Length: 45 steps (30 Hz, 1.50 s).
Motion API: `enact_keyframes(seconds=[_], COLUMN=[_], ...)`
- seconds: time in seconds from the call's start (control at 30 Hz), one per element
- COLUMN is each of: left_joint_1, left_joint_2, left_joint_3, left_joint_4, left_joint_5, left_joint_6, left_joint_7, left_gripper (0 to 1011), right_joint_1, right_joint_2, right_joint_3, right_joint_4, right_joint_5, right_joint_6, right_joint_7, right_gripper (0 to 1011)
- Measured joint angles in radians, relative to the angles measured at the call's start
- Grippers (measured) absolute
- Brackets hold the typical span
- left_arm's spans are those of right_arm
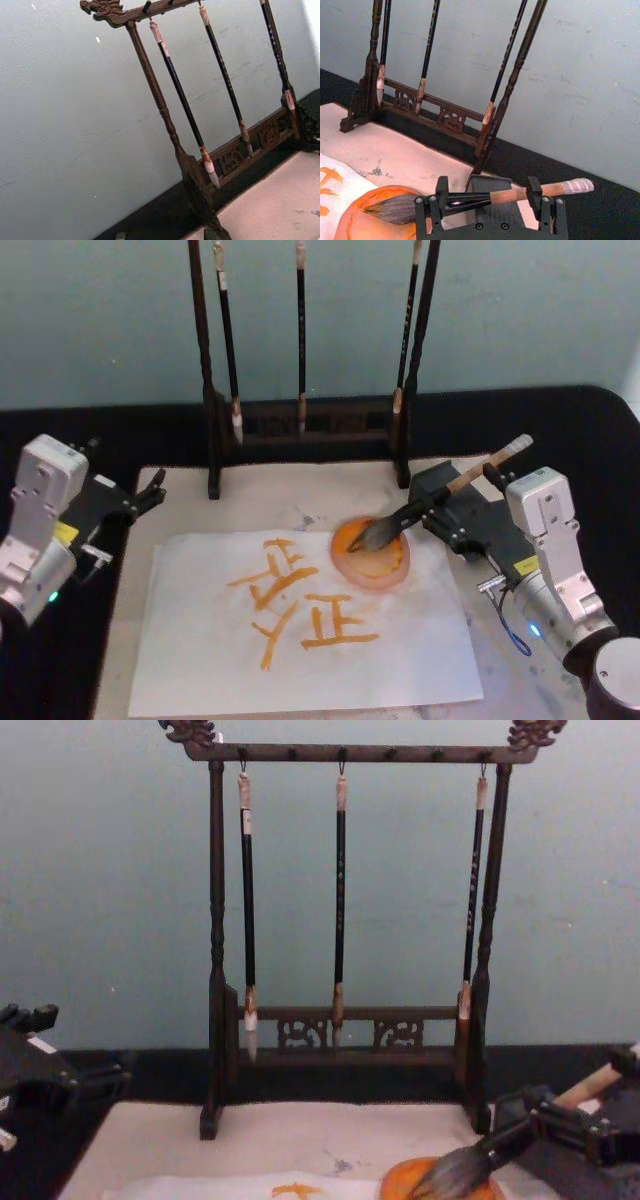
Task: Pick up the brush from the inkstone, write on the paper, then place the brush back to its original position.
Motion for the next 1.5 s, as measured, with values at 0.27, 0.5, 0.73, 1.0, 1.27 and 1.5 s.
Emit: enact_keyframes(seconds=[0.27, 0.5, 0.73, 1.0, 1.27, 1.5], left_joint_1=[0.0, 0.0, 0.0, 0.0, 0.0, 0.0], left_joint_2=[0.0, 0.0, 0.0, 0.0, 0.0, 0.0], left_joint_3=[0.0, 0.0, 0.0, 0.0, 0.0, 0.0], left_joint_4=[0.0, 0.0, 0.0, 0.0, 0.0, 0.0], left_joint_5=[0.0, 0.0, 0.0, 0.0, 0.0, 0.0], left_joint_6=[0.0, 0.0, 0.0, 0.0, 0.0, 0.0], left_joint_7=[0.0, 0.0, 0.0, 0.0, 0.0, 0.0], left_gripper=[1010, 1010, 1010, 1009, 1010, 1010], right_joint_1=[0.0, 0.0, 0.0, 0.0, 0.0, 0.0], right_joint_2=[0.0, 0.0, 0.0, 0.0, 0.0, 0.0], right_joint_3=[0.0, 0.0, 0.0, 0.0, 0.0, 0.0], right_joint_4=[0.0, 0.0, 0.0, 0.0, 0.0, 0.0], right_joint_5=[0.0, 0.0, 0.0, 0.0, 0.0, 0.0], right_joint_6=[0.0, 0.0, 0.0, 0.0, 0.0, 0.0], right_joint_7=[0.0, 0.0, 0.0, 0.0, 0.0, 0.0], right_gripper=[1000, 1000, 1000, 1000, 1000, 1000])
